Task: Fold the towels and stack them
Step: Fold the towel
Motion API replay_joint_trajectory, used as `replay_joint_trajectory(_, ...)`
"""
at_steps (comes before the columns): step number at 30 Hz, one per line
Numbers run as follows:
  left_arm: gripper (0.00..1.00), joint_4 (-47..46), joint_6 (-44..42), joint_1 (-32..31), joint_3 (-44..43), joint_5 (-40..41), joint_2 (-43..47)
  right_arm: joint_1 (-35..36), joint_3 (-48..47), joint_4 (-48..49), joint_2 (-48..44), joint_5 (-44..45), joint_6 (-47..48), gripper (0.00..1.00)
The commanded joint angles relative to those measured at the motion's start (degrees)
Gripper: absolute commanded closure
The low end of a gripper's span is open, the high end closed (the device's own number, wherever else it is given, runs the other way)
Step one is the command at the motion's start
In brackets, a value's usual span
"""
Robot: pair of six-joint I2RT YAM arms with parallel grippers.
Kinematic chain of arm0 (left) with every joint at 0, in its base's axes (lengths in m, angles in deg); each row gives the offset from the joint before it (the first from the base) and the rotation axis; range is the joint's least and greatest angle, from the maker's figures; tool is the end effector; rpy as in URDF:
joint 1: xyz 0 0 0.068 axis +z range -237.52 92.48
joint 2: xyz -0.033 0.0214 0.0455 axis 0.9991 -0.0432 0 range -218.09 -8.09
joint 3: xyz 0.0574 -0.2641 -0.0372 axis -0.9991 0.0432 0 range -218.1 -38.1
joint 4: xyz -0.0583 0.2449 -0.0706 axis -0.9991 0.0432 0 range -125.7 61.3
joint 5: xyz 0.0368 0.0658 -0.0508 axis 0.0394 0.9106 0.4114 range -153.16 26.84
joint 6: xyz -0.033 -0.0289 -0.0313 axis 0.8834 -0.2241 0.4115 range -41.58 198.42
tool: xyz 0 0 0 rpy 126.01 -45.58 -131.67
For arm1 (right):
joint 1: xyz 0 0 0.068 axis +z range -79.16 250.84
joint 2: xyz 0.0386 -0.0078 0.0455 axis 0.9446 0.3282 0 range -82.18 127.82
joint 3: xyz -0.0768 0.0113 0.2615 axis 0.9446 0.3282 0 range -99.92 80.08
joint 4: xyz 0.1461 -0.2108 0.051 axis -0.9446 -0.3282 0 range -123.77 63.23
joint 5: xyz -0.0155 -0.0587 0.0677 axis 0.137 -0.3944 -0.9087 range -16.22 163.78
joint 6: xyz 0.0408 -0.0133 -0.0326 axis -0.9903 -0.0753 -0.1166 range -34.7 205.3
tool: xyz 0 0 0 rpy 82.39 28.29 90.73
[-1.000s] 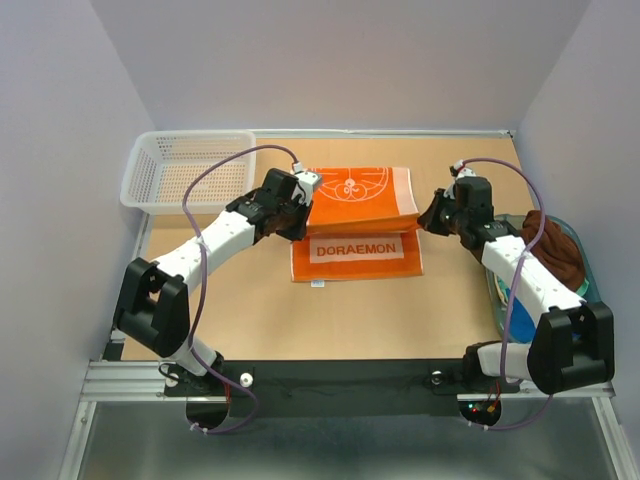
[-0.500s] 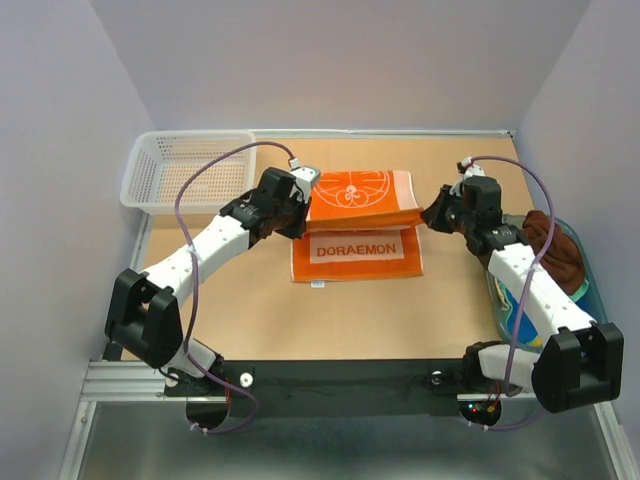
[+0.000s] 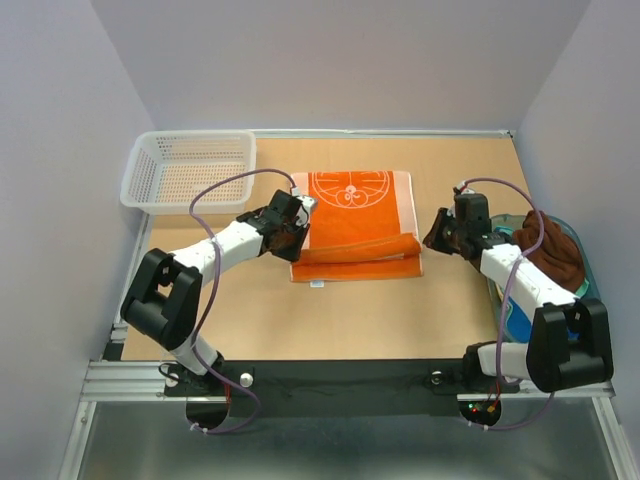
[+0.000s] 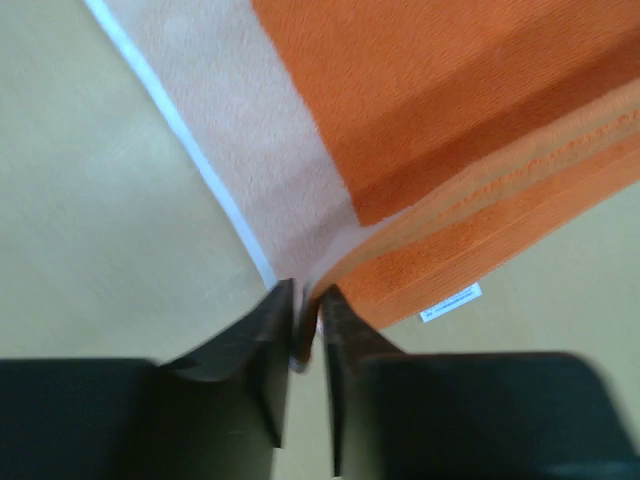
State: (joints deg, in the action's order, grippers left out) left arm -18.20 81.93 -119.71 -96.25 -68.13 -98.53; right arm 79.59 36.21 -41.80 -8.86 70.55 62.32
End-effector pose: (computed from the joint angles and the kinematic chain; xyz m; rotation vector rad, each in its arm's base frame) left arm 0.2791 -0.1793 0.2137 0.6506 2.3858 -0.3794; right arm 0.2620 0.0423 0.2214 0.2659 2.3559 0.3362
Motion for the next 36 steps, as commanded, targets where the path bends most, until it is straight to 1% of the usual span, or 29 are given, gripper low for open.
replay_joint_trajectory(1,0.55,5.4,0.6,-0.7,2.1,5.2,4.1,-1.8,2.2,-0.6,-4.7,3.6,-0.7,0.68)
replay_joint_trajectory(3,0.45,5.5,1.4,-1.8,3.3,5.2,6.7,-1.8,2.8,-1.3,-7.1,0.4,-1.0,0.63)
replay_joint_trajectory(4,0.38,5.5,2.5,-3.2,3.2,6.8,9.5,-1.8,3.5,-1.8,-8.4,-1.6,-1.1,0.58)
replay_joint_trajectory(5,0.37,5.6,3.1,-3.7,3.1,6.8,10.9,-1.8,3.8,-2.0,-10.9,-2.8,-0.9,0.56)
replay_joint_trajectory(7,0.30,5.4,5.4,-4.0,3.4,6.6,15.4,-1.8,4.4,-2.5,-13.0,-5.7,-0.8,0.55)
replay_joint_trajectory(9,0.29,4.4,6.6,-3.9,4.3,6.8,18.4,-1.9,4.4,-2.6,-15.1,-6.6,-0.7,0.55)
replay_joint_trajectory(10,0.26,2.8,8.4,-4.0,4.9,7.7,21.2,-1.8,4.2,-2.5,-15.4,-7.1,0.5,0.55)
replay_joint_trajectory(12,0.26,0.9,10.1,-3.9,7.2,9.2,23.6,-1.8,2.7,-2.5,-13.4,-7.6,1.8,0.55)
replay_joint_trajectory(14,0.21,-1.7,11.7,-3.9,8.3,13.0,25.0,-1.8,1.0,-2.5,-10.8,-9.2,4.1,0.55)
replay_joint_trajectory(16,0.20,-2.0,13.1,-3.7,8.1,15.1,24.1,-1.8,-2.4,-2.4,-6.1,-11.4,6.1,0.54)
replay_joint_trajectory(17,0.18,-2.0,13.7,-3.5,7.7,15.8,23.6,-1.7,-3.9,-2.4,-4.1,-11.7,6.8,0.54)
replay_joint_trajectory(19,0.18,-2.8,14.8,-2.3,7.1,16.2,23.0,-1.1,-8.1,-2.4,1.3,-12.0,8.7,0.53)
replay_joint_trajectory(21,0.18,-2.9,15.0,-0.7,6.0,16.0,22.2,0.2,-10.5,-2.4,4.2,-11.0,9.7,0.52)
replay_joint_trajectory(26,0.18,-3.3,13.0,4.1,5.4,15.6,21.2,4.4,-18.3,-2.5,14.1,-4.6,10.9,0.51)
replay_joint_trajectory(28,0.18,-4.1,12.6,4.5,6.6,16.0,21.2,7.2,-21.4,-2.5,16.4,-0.8,11.0,0.50)
replay_joint_trajectory(33,0.20,-7.0,12.9,4.7,11.6,16.9,22.3,12.1,-26.6,-2.8,25.1,3.0,10.6,0.50)
replay_joint_trajectory(34,0.20,-6.5,12.8,4.8,11.3,17.3,22.2,12.5,-27.2,-3.3,26.2,5.3,10.5,0.50)
replay_joint_trajectory(36,0.20,-6.2,12.7,4.8,11.0,18.5,22.4,14.1,-28.5,-4.1,28.2,7.0,10.5,0.50)
